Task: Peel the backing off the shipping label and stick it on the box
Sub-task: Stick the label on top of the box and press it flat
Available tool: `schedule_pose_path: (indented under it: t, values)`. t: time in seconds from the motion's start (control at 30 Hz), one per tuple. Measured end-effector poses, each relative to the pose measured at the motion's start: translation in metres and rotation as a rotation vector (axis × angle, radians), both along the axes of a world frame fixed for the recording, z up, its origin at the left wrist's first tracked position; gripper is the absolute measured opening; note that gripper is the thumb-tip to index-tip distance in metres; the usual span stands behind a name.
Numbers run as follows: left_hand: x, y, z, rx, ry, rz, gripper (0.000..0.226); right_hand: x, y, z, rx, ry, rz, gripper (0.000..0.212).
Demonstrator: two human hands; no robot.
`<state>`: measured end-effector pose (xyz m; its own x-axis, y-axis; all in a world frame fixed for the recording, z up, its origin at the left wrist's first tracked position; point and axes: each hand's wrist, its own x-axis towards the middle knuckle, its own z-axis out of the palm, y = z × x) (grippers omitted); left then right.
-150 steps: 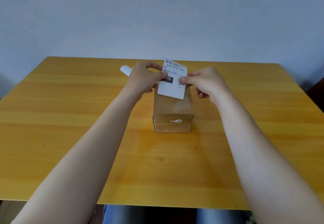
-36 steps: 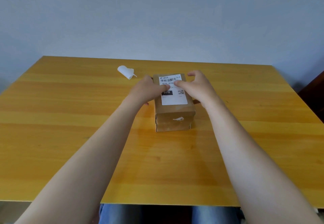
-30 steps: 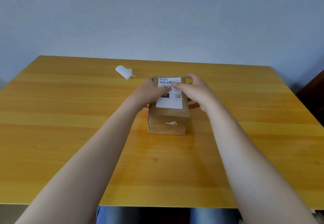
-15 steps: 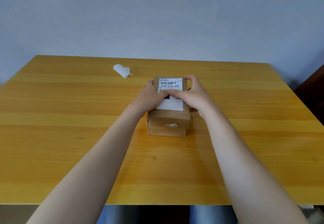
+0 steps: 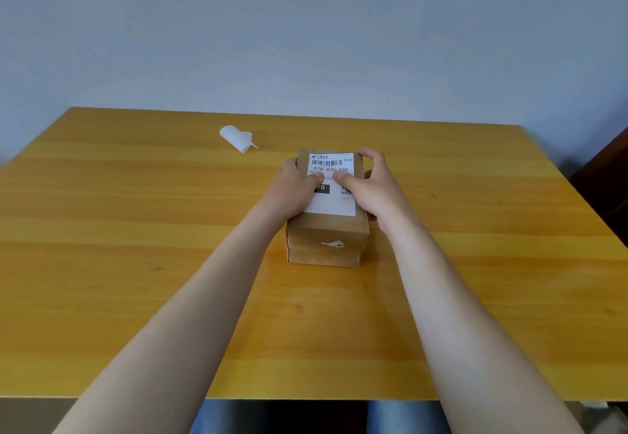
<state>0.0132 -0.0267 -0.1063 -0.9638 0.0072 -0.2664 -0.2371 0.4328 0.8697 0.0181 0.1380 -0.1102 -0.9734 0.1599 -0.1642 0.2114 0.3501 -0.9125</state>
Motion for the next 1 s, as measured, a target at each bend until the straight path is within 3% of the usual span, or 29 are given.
schedule_pose_path:
  t: [0.13,0.27,0.5,0.63,0.7,0.8,1.0]
  values:
    - [-0.002,0.000,-0.002,-0.014,-0.003,-0.006,0.046,0.002,0.004,-0.001,-0.021,-0.001,-0.017,0.061]
    - [-0.003,-0.003,-0.001,-0.004,-0.002,0.005,0.048,0.003,0.006,0.002,-0.018,0.005,0.002,0.056]
    - [0.005,-0.004,0.007,0.033,-0.050,-0.009,0.044,0.006,0.005,0.008,-0.016,-0.016,0.040,0.067]
    - [0.006,-0.002,0.001,-0.002,0.001,-0.054,0.099,0.006,-0.002,0.008,0.045,-0.019,0.056,0.090]
    - [0.004,-0.001,-0.004,-0.014,0.008,-0.049,0.108,0.006,-0.006,0.007,0.087,-0.017,0.054,0.098]
    - [0.008,0.002,0.005,-0.034,-0.009,-0.018,0.103,0.007,-0.010,0.006,0.114,-0.013,0.034,0.101]
    - [0.004,0.006,0.010,-0.121,0.004,0.058,0.069,0.006,-0.011,0.007,0.170,-0.001,-0.008,0.088]
